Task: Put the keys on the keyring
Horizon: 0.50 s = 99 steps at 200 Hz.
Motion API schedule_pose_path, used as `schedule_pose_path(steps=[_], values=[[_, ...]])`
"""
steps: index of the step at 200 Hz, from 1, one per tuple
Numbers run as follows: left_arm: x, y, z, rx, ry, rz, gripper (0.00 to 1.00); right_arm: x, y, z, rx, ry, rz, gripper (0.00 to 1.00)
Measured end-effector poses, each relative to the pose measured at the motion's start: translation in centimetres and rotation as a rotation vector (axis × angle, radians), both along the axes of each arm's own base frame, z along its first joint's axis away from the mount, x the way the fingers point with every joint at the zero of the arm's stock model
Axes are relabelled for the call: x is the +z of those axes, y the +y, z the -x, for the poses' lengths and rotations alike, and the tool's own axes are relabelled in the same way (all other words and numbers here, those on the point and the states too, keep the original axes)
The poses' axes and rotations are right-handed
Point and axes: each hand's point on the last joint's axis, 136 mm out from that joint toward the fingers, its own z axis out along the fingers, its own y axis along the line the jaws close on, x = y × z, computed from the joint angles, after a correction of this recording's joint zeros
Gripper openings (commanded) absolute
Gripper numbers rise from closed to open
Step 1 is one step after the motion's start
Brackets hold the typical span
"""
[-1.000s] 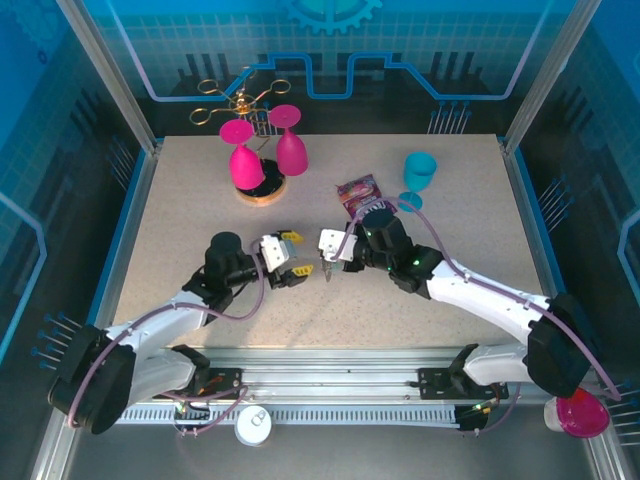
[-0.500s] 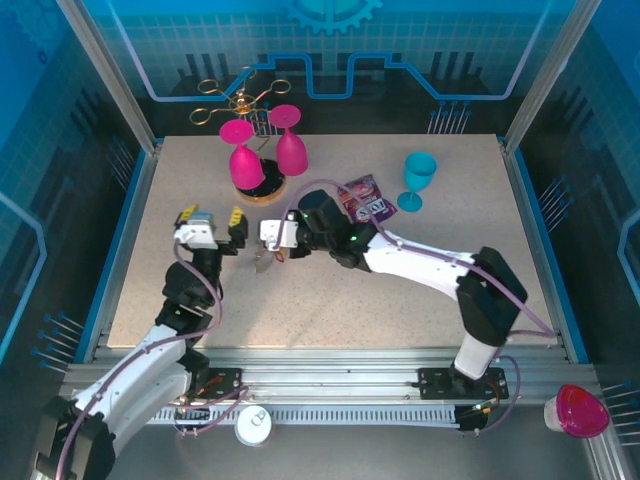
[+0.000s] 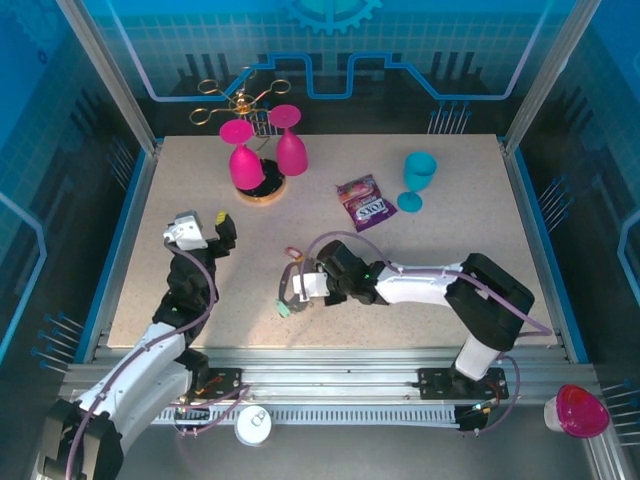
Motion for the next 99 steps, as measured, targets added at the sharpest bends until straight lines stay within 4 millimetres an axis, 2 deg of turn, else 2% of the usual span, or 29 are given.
schedule_pose_path(steps=[30, 60, 69, 84, 99], values=[[-1.7, -0.5, -0.6, -0.019, 0.059, 0.009, 0.88, -1.3, -3.6, -0.6, -0.043, -0.079, 0.177, 0.06], [-2.2, -0.5, -0.8, -0.013, 0.084, 0.005, 0.88, -1.7, -7.0, -1.4, -0.122, -0.148, 0.342, 0.11], [-2.3, -0.4, -0.8, -0.010, 0.090, 0.003, 0.88, -1.7, -7.9, -1.3, -0.140, -0.156, 0.378, 0.17], [-2.5, -0.3, -0.8, -0.001, 0.096, -0.002, 0.88, -2.1, -9.7, -0.9, -0.176, -0.149, 0.438, 0.36], [-2.8, -0.2, -0.9, 0.006, 0.109, -0.008, 0.88, -2.4, -11.1, -0.5, -0.205, -0.143, 0.478, 0.43]])
